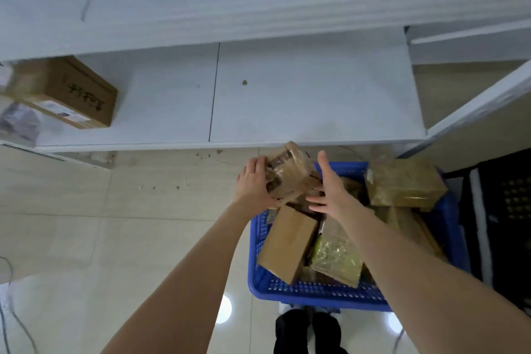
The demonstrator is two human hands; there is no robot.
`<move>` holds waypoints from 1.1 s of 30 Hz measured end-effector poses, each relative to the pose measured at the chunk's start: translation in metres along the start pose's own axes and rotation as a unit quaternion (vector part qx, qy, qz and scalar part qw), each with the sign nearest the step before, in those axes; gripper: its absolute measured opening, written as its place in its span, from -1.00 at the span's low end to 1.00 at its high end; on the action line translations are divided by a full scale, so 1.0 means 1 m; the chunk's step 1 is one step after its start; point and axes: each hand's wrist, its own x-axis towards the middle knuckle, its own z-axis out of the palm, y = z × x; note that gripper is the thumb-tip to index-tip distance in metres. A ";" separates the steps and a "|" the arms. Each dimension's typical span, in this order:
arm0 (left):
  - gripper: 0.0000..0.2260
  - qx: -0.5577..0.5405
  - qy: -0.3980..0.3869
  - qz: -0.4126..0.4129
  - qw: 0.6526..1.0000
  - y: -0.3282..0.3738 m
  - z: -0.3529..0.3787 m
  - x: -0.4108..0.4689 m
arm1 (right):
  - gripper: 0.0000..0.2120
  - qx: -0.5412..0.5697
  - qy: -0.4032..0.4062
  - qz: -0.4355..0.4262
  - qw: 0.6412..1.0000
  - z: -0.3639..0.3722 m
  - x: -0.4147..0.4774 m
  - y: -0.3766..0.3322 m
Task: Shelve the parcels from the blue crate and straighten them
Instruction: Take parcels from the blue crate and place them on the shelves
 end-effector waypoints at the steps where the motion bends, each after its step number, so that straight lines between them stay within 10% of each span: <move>1: -0.12 0.032 0.012 0.031 0.999 0.011 -0.019 -0.008 | -0.13 0.010 -0.005 0.007 1.000 -0.004 -0.019 -0.015; 12: -0.26 0.304 0.146 0.273 0.901 0.093 -0.168 -0.096 | -0.47 0.051 -0.056 -0.033 0.997 -0.021 -0.194 -0.101; 18: -0.36 0.005 0.198 0.112 0.974 0.109 -0.222 -0.141 | -0.58 0.062 -0.061 -0.139 0.986 -0.031 -0.243 -0.114; 33: -0.38 -0.332 0.067 -0.085 0.937 0.153 -0.307 -0.175 | -0.81 -0.023 -0.157 -0.243 0.957 -0.022 -0.328 -0.158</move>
